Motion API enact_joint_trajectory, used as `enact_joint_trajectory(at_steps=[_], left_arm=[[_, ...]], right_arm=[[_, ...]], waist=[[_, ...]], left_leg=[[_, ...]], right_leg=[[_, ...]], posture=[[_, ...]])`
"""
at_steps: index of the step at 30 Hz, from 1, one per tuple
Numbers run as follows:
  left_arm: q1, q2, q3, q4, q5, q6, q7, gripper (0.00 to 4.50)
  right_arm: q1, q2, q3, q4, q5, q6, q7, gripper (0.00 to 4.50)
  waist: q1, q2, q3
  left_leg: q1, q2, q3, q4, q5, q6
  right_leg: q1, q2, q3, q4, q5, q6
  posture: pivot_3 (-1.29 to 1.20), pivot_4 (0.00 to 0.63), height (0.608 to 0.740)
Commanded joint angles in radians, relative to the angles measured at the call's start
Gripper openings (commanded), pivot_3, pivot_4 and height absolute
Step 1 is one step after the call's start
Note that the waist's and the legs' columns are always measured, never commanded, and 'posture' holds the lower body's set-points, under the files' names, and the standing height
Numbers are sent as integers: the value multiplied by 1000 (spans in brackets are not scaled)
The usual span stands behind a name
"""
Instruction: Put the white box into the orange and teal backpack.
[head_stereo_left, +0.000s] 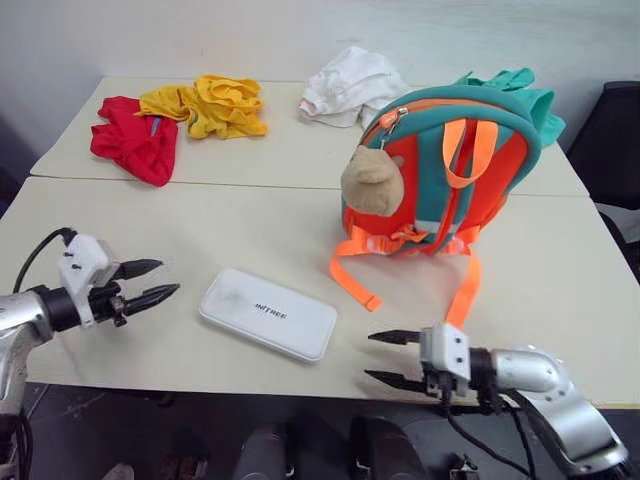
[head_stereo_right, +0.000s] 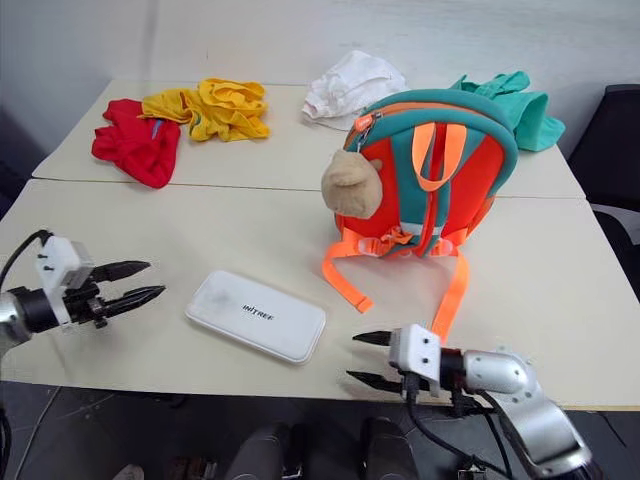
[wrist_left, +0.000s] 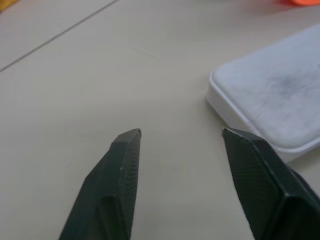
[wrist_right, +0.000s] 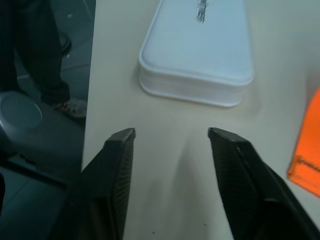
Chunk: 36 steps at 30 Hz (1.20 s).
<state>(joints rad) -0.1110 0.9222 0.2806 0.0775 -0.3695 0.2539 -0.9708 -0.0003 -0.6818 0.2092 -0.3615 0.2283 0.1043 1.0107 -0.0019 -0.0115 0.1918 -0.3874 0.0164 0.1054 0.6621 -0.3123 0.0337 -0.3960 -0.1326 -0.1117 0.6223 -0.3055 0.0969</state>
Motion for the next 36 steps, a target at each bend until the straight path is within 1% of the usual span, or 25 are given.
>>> enact_joint_trajectory(at_steps=[1,2,4,5,8,13,17,23,28,30,31,34,35,36], left_arm=[[-35,13,-89,31,68,-14,-34,1363],[-44,6,-105,27,67,-2,-40,970],[-55,-3,-115,24,62,12,-45,335],[-55,-9,-123,8,50,26,-54,40],[-51,-30,-147,-30,48,35,-58,40],[-25,-60,-167,-126,25,96,-70,40],[1,-80,-199,-215,20,152,-62,40],[41,-124,-222,-277,46,182,-14,40],[55,-154,-204,-304,28,216,27,40],[61,-150,-193,-306,24,226,34,40],[65,-141,-168,-296,6,257,36,40],[66,-112,-53,-248,-87,377,32,614],[64,-101,-11,-227,-130,423,20,919],[55,-81,24,-196,-183,513,7,1254]], right_arm=[[-59,41,66,37,-46,11,-11,1071],[-78,57,77,46,-52,21,-19,631],[-96,74,87,55,-59,33,-27,8],[-110,88,91,58,-59,50,-38,0],[-142,120,88,54,-40,110,-59,0],[-151,106,60,26,-15,170,-56,0],[-170,67,6,35,0,203,-48,0],[-193,-14,-70,101,3,189,-7,0],[-189,-56,-101,129,8,186,19,0],[-184,-60,-104,127,8,190,22,0],[-180,-61,-108,126,8,193,20,0],[-169,-61,-123,123,14,192,18,0],[-165,-61,-132,121,20,193,17,0],[-160,-61,-142,119,30,190,20,0]], waist=[[0,0,0],[-2,-1,0],[-4,-1,0],[-4,-1,0],[-3,-1,0],[0,-1,-1],[-1,-1,-1],[0,-1,-1],[2,-1,-1],[2,-1,-1],[2,-1,-1],[0,-1,-1],[-1,-1,-1],[-3,-1,-1]], left_leg=[[0,0,0,0,0,0],[-1,0,1,1,0,1],[-1,0,2,2,0,1],[-1,0,2,2,1,1],[0,1,2,3,1,1],[0,1,1,3,1,1],[0,0,1,3,1,1],[0,0,1,3,1,1],[1,0,1,3,1,2],[1,0,1,3,1,2],[1,0,1,3,1,1],[1,0,1,3,1,1],[1,0,1,3,1,1],[1,1,1,3,2,1]], right_leg=[[0,0,0,0,0,0],[0,1,-1,1,0,0],[-1,1,-1,2,0,0],[-1,1,-1,2,0,0],[-1,1,0,4,0,0],[0,0,0,4,0,0],[0,0,1,4,0,0],[0,0,0,4,0,0],[1,-1,0,3,0,0],[1,-1,0,3,0,0],[1,-1,0,2,0,0],[1,-1,0,2,0,0],[1,0,0,3,0,0],[1,0,0,3,0,0]], posture=[[0,150,740],[0,150,740],[0,150,740],[0,150,740],[0,150,740],[0,150,740],[0,150,740],[0,150,740],[0,150,740],[0,150,740],[0,150,740],[0,150,740],[0,150,740],[0,150,740]])
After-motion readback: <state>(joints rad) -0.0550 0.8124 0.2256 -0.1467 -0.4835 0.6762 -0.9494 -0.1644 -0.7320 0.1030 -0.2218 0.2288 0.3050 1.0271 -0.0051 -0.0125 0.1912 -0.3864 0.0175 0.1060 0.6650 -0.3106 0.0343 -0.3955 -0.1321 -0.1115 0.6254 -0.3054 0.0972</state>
